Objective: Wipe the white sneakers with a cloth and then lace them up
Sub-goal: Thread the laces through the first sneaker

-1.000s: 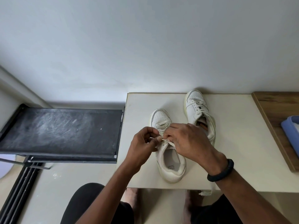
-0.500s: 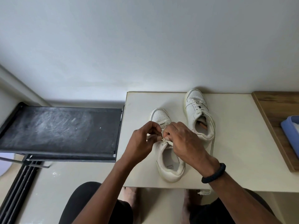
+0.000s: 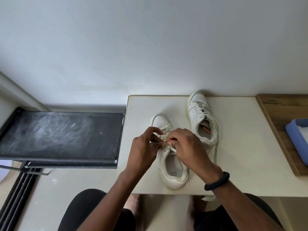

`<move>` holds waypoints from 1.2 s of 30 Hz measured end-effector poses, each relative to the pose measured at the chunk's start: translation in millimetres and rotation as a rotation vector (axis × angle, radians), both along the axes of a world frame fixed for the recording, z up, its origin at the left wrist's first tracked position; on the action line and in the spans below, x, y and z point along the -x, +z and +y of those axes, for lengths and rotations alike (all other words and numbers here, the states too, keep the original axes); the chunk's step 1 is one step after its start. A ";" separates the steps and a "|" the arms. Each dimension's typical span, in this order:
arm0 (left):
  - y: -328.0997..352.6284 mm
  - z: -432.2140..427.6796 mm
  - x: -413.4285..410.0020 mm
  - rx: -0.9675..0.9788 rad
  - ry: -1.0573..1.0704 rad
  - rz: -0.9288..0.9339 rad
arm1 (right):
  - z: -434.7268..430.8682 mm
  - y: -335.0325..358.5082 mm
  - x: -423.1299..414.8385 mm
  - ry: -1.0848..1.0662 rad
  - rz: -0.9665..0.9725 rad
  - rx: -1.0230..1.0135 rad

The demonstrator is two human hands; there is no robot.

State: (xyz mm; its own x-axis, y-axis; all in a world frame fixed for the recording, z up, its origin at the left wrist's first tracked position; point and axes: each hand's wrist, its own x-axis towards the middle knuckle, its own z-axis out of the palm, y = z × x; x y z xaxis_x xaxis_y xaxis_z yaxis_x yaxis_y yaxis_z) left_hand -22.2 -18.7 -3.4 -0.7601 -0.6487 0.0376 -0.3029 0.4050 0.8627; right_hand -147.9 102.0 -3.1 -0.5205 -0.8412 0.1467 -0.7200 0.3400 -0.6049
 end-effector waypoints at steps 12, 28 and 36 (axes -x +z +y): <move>12.9 8.1 -6.9 -0.169 0.016 0.000 | 21.3 28.9 -24.5 -0.134 0.151 -0.067; 6.5 -5.1 -12.8 -0.032 -0.094 -0.024 | 18.3 31.3 -32.1 -0.170 0.231 -0.157; -2.8 -9.6 -12.7 0.395 -0.206 -0.050 | 40.6 41.3 -27.1 -0.200 0.120 -0.129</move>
